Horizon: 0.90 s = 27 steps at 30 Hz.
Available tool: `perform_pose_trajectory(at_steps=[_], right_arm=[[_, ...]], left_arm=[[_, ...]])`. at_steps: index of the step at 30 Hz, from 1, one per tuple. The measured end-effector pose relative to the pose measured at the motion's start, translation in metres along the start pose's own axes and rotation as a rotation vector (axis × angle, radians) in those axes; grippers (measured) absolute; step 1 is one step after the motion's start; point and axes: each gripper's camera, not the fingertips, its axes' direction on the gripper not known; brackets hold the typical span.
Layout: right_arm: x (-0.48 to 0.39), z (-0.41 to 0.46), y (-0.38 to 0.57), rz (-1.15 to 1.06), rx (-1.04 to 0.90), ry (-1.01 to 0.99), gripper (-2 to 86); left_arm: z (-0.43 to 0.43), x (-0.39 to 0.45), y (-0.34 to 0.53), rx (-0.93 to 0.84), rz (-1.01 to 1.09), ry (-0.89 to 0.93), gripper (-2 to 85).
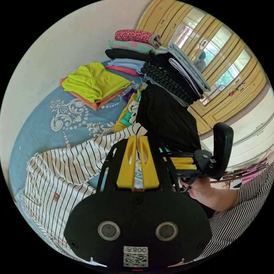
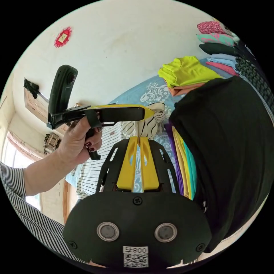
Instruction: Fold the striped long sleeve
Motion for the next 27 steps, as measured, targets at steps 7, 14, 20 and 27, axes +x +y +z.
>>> perform_pose_trajectory(at_steps=[7, 14, 20, 27], right_arm=[[-0.090, 0.006, -0.115, -0.180, 0.138, -0.072, 1.5], [-0.239, 0.093, -0.194, -0.393, 0.099, -0.252, 1.4], [-0.358, 0.222, -0.194, -0.470, -0.079, -0.413, 1.4], [-0.461, 0.367, -0.165, -0.527, -0.333, -0.474, 1.4]], left_arm=[[-0.115, -0.097, 0.037, 0.258, -0.154, 0.047, 2.0], [-0.204, -0.203, 0.175, 0.485, -0.377, 0.068, 2.0], [-0.238, -0.285, 0.344, 0.602, -0.611, 0.083, 1.9], [-0.223, -0.355, 0.506, 0.608, -0.846, 0.108, 1.8]])
